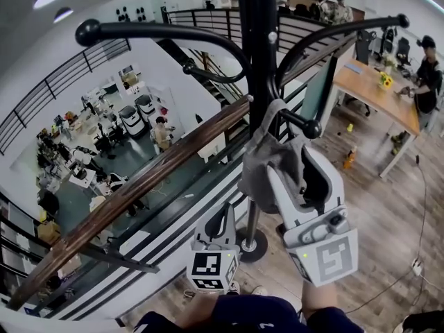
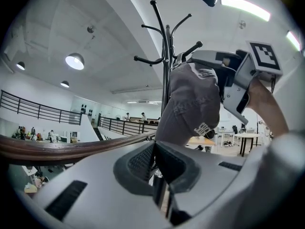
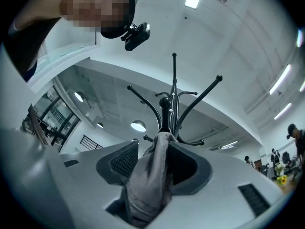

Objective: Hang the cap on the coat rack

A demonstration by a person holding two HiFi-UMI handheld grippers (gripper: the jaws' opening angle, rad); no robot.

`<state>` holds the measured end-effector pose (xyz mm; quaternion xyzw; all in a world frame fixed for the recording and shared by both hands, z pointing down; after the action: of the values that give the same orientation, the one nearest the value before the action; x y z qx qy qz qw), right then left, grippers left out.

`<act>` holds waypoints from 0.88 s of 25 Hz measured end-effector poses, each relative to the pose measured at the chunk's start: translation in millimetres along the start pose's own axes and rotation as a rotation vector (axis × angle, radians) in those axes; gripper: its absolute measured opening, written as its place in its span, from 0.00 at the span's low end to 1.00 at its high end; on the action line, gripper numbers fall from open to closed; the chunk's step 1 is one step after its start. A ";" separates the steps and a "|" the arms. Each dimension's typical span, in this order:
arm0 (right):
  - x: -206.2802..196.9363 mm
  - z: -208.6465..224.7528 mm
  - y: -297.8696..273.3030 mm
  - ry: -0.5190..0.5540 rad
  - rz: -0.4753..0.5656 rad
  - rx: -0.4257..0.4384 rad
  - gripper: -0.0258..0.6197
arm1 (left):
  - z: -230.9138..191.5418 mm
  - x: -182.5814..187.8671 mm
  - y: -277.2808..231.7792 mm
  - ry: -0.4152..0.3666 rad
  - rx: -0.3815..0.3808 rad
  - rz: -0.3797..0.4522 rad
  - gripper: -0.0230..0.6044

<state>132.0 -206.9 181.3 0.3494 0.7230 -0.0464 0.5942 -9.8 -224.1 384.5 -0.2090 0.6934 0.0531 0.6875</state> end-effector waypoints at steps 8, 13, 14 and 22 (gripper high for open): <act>-51.2 1.9 30.3 -0.075 -0.085 -0.075 0.51 | 8.6 -12.0 -2.4 0.001 -0.008 -0.031 0.04; -61.7 -2.6 43.6 -0.067 -0.117 -0.092 0.55 | 13.5 -17.7 0.3 -0.003 -0.012 -0.032 0.04; -64.0 -5.2 46.7 -0.072 -0.120 -0.091 0.55 | 14.6 -19.1 1.6 -0.008 -0.015 -0.027 0.04; -101.1 -25.7 79.0 -0.182 -0.153 -0.090 0.55 | 13.5 -39.1 10.1 -0.009 -0.013 -0.031 0.04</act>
<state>160.0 -180.6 306.3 0.2603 0.6921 -0.0905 0.6671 -2.2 -201.6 419.8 -0.2238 0.6868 0.0479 0.6899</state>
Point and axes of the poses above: the fingertips, and each gripper's own axes: y backward along the fingers, z to its right, x out of its top, the point moved 6 cm from there along y, backward along the fingers, and after that the axes turned 10 degrees about -z, right-handed, at the moved point
